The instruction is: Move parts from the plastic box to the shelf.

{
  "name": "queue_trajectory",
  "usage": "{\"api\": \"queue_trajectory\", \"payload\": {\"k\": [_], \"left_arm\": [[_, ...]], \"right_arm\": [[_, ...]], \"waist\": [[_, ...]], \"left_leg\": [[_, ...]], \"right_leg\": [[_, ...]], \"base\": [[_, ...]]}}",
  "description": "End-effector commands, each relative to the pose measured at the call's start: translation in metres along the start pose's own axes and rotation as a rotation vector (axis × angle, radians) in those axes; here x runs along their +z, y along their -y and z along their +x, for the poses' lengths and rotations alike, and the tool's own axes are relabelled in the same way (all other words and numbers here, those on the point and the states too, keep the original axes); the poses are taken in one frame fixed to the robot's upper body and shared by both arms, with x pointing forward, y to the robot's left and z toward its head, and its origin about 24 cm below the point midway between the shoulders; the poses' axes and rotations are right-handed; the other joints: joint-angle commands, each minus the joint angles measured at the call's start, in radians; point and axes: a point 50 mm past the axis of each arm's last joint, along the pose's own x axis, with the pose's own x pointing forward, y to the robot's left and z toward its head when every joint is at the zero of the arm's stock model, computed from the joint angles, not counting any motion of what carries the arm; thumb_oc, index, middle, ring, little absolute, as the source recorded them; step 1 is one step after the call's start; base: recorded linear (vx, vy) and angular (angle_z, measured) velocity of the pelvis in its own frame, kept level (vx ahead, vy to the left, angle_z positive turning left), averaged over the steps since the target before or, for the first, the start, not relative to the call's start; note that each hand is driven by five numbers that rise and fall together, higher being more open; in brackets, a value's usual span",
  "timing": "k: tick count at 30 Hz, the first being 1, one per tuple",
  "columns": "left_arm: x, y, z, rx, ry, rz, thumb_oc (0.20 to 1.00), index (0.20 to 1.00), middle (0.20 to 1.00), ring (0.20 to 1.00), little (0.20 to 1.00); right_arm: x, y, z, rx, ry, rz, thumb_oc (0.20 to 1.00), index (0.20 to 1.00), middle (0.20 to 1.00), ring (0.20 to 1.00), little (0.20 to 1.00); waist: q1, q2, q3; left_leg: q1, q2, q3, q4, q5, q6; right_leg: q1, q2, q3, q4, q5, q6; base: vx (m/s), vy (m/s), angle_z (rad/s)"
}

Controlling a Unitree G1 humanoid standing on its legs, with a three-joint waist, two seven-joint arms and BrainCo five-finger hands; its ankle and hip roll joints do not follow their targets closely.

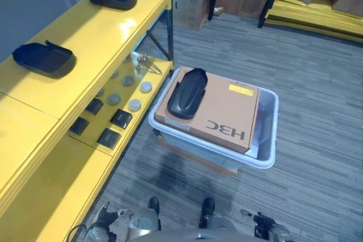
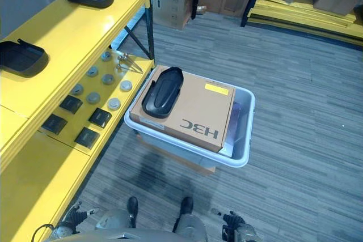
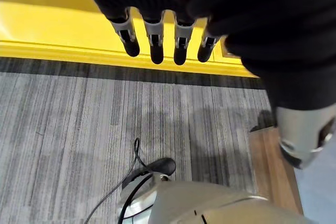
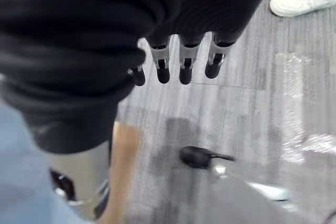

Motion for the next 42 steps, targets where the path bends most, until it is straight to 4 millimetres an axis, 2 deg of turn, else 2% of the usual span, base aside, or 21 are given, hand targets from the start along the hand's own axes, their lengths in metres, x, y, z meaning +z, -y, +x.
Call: {"api": "queue_trajectory", "payload": {"k": [1, 2, 3, 5, 6, 7, 10, 11, 13, 14, 15, 16, 18, 20, 21, 24, 29, 36, 37, 38, 42], "left_arm": [[0.000, -0.018, 0.002, 0.084, 0.032, 0.032, 1.000, 1.000, 1.000, 1.000, 1.000], [-0.011, -0.017, -0.002, 0.094, 0.014, 0.032, 1.000, 1.000, 1.000, 1.000, 1.000], [-0.023, -0.018, -0.007, 0.101, -0.010, 0.028, 1.000, 1.000, 1.000, 1.000, 1.000], [-0.036, -0.018, -0.011, 0.108, -0.038, 0.007, 1.000, 1.000, 1.000, 1.000, 1.000], [-0.044, -0.022, -0.014, 0.112, -0.060, -0.020, 1.000, 1.000, 1.000, 1.000, 1.000], [-0.044, -0.023, -0.014, 0.112, -0.062, -0.024, 1.000, 1.000, 1.000, 1.000, 1.000], [-0.047, -0.029, -0.013, 0.109, -0.093, -0.055, 1.000, 1.000, 1.000, 1.000, 1.000], [-0.047, -0.029, -0.012, 0.109, -0.097, -0.057, 1.000, 1.000, 1.000, 1.000, 1.000], [-0.049, -0.026, -0.012, 0.103, -0.120, -0.067, 1.000, 1.000, 1.000, 1.000, 1.000], [-0.050, -0.021, -0.014, 0.102, -0.132, -0.072, 1.000, 1.000, 1.000, 1.000, 1.000], [-0.052, -0.015, -0.015, 0.093, -0.137, -0.064, 1.000, 1.000, 1.000, 1.000, 1.000], [-0.055, -0.009, -0.018, 0.084, -0.136, -0.057, 1.000, 1.000, 1.000, 1.000, 1.000], [-0.056, -0.010, -0.019, 0.076, -0.126, -0.045, 1.000, 1.000, 1.000, 1.000, 1.000], [-0.051, -0.016, -0.016, 0.065, -0.093, -0.020, 1.000, 1.000, 1.000, 1.000, 1.000], [-0.045, -0.023, -0.012, 0.056, -0.066, -0.003, 1.000, 1.000, 1.000, 1.000, 1.000], [-0.037, -0.026, -0.008, 0.035, -0.025, 0.026, 1.000, 1.000, 1.000, 1.000, 1.000], [-0.033, -0.021, -0.009, 0.000, 0.016, 0.032, 1.000, 1.000, 1.000, 1.000, 1.000], [-0.033, -0.017, -0.012, -0.025, 0.044, 0.036, 1.000, 1.000, 1.000, 1.000, 1.000], [-0.034, -0.017, -0.012, -0.025, 0.043, 0.033, 1.000, 1.000, 1.000, 1.000, 1.000], [-0.034, -0.018, -0.012, -0.024, 0.046, 0.033, 1.000, 1.000, 1.000, 1.000, 1.000], [-0.036, -0.017, -0.014, -0.022, 0.047, 0.032, 1.000, 1.000, 1.000, 1.000, 1.000]], "right_arm": [[0.056, 0.003, -0.004, -0.109, 0.282, 0.275, 1.000, 1.000, 1.000, 1.000, 1.000], [0.095, 0.000, -0.017, -0.158, 0.436, 0.377, 1.000, 1.000, 1.000, 1.000, 1.000], [0.131, 0.012, -0.039, -0.232, 0.671, 0.472, 1.000, 1.000, 1.000, 1.000, 1.000], [0.178, 0.028, -0.077, -0.311, 0.946, 0.553, 1.000, 1.000, 1.000, 1.000, 1.000], [0.219, 0.048, -0.126, -0.363, 1.224, 0.628, 1.000, 1.000, 1.000, 1.000, 1.000], [0.224, 0.050, -0.134, -0.372, 1.264, 0.638, 1.000, 1.000, 1.000, 1.000, 1.000], [0.265, 0.069, -0.212, -0.376, 1.622, 0.695, 1.000, 1.000, 1.000, 1.000, 1.000], [0.268, 0.069, -0.219, -0.375, 1.660, 0.692, 1.000, 1.000, 1.000, 1.000, 1.000], [0.288, 0.065, -0.253, -0.318, 1.766, 0.616, 1.000, 1.000, 1.000, 1.000, 1.000], [0.299, 0.057, -0.256, -0.288, 1.742, 0.538, 1.000, 1.000, 1.000, 1.000, 1.000], [0.307, 0.044, -0.241, -0.292, 1.658, 0.438, 1.000, 1.000, 1.000, 1.000, 1.000], [0.310, 0.026, -0.214, -0.297, 1.540, 0.332, 1.000, 1.000, 1.000, 1.000, 1.000], [0.311, 0.005, -0.178, -0.289, 1.383, 0.311, 1.000, 1.000, 1.000, 1.000, 1.000], [0.321, 0.004, -0.153, -0.333, 1.302, 0.301, 1.000, 1.000, 1.000, 1.000, 1.000], [0.332, 0.008, -0.141, -0.380, 1.259, 0.310, 1.000, 1.000, 1.000, 1.000, 1.000], [0.349, 0.014, -0.134, -0.415, 1.230, 0.352, 1.000, 1.000, 1.000, 1.000, 1.000], [0.364, 0.013, -0.136, -0.441, 1.218, 0.345, 1.000, 1.000, 1.000, 1.000, 1.000], [0.364, 0.021, -0.131, -0.487, 1.178, 0.298, 1.000, 1.000, 1.000, 1.000, 1.000], [0.363, 0.021, -0.130, -0.493, 1.172, 0.289, 1.000, 1.000, 1.000, 1.000, 1.000], [0.362, 0.022, -0.129, -0.505, 1.164, 0.283, 1.000, 1.000, 1.000, 1.000, 1.000], [0.352, 0.026, -0.123, -0.576, 1.150, 0.249, 1.000, 1.000, 1.000, 1.000, 1.000]], "waist": [[0.003, -0.028, 0.003], [-0.007, -0.035, -0.004], [-0.019, -0.038, -0.010], [-0.030, -0.039, -0.010], [-0.038, -0.040, -0.014], [-0.039, -0.040, -0.016], [-0.037, -0.038, -0.025], [-0.036, -0.038, -0.027], [-0.021, -0.037, -0.036], [-0.006, -0.040, -0.040], [0.018, -0.039, -0.042], [0.052, -0.036, -0.036], [0.100, -0.032, -0.014], [0.138, -0.024, 0.013], [0.176, -0.015, 0.041], [0.227, 0.006, 0.081], [0.263, 0.027, 0.119], [0.282, 0.031, 0.138], [0.282, 0.027, 0.135], [0.283, 0.029, 0.138], [0.282, 0.023, 0.141]], "left_leg": [[-0.055, 0.008, -0.009, 0.002, 0.048, 0.004], [-0.054, 0.012, -0.001, -0.001, 0.048, 0.004], [-0.052, 0.014, 0.006, -0.007, 0.050, 0.006], [-0.042, 0.015, 0.015, -0.012, 0.045, 0.009], [-0.033, 0.014, 0.022, -0.020, 0.044, 0.008], [-0.035, 0.014, 0.023, -0.022, 0.047, 0.009], [-0.022, 0.010, 0.026, -0.040, 0.044, 0.004], [-0.021, 0.010, 0.026, -0.042, 0.044, 0.004], [-0.013, 0.005, 0.022, -0.056, 0.043, 0.000], [-0.011, 0.001, 0.015, -0.061, 0.043, -0.001], [-0.015, -0.004, 0.003, -0.059, 0.044, 0.000], [-0.035, -0.011, -0.016, -0.044, 0.046, 0.003], [-0.084, -0.021, -0.044, -0.008, 0.046, 0.008], [-0.132, -0.031, -0.072, 0.021, 0.044, 0.008], [-0.180, -0.043, -0.096, 0.043, 0.049, 0.010], [-0.242, -0.062, -0.133, 0.068, 0.055, 0.010], [-0.296, -0.082, -0.162, 0.081, 0.071, 0.008], [-0.303, -0.091, -0.170, 0.074, 0.076, 0.006], [-0.291, -0.088, -0.172, 0.072, 0.054, 0.001], [-0.300, -0.093, -0.170, 0.072, 0.076, 0.008], [-0.289, -0.090, -0.166, 0.068, 0.074, 0.009]], "right_leg": [[0.032, -0.070, 0.029, 0.022, -0.028, 0.076], [0.029, -0.069, 0.032, 0.023, -0.030, 0.076], [0.024, -0.067, 0.036, 0.027, -0.032, 0.077], [0.027, -0.066, 0.039, 0.032, -0.041, 0.082], [0.031, -0.067, 0.038, 0.031, -0.045, 0.087], [0.029, -0.068, 0.037, 0.029, -0.042, 0.087], [0.040, -0.071, 0.034, 0.019, -0.047, 0.093], [0.041, -0.072, 0.034, 0.017, -0.047, 0.094], [0.051, -0.074, 0.028, 0.009, -0.050, 0.096], [0.058, -0.078, 0.023, 0.006, -0.051, 0.097], [0.065, -0.085, 0.013, 0.005, -0.052, 0.096], [0.062, -0.095, -0.003, 0.014, -0.053, 0.096], [0.043, -0.112, -0.026, 0.035, -0.054, 0.094], [0.023, -0.125, -0.047, 0.051, -0.055, 0.095], [0.008, -0.138, -0.069, 0.060, -0.053, 0.098], [-0.019, -0.155, -0.099, 0.080, -0.059, 0.100], [-0.048, -0.173, -0.132, 0.095, -0.060, 0.099], [-0.046, -0.180, -0.150, 0.092, -0.060, 0.102], [-0.037, -0.175, -0.139, 0.094, -0.080, 0.110], [-0.045, -0.179, -0.151, 0.092, -0.059, 0.104], [-0.032, -0.176, -0.150, 0.087, -0.059, 0.105]], "base": [[0.06, -0.027, 0.01], [0.06, -0.017, 0.00], [0.06, -0.004, -0.05], [0.07, 0.030, -0.09], [0.07, 0.049, -0.06], [0.08, 0.072, -0.04], [0.06, 0.066, -0.02], [0.07, 0.073, -0.04], [0.10, 0.090, -0.06], [0.14, 0.120, -0.08], [0.13, 0.160, 0.02], [0.08, 0.149, 0.04], [-0.05, 0.122, 0.37], [-0.18, 0.088, 0.81], [-0.21, 0.074, 0.70], [-0.18, 0.073, 0.59], [-0.09, 0.071, 0.26], [0.00, 0.036, 0.11], [0.00, 0.000, 0.00], [0.00, 0.000, 0.00], [0.01, 0.018, 0.07]]}}
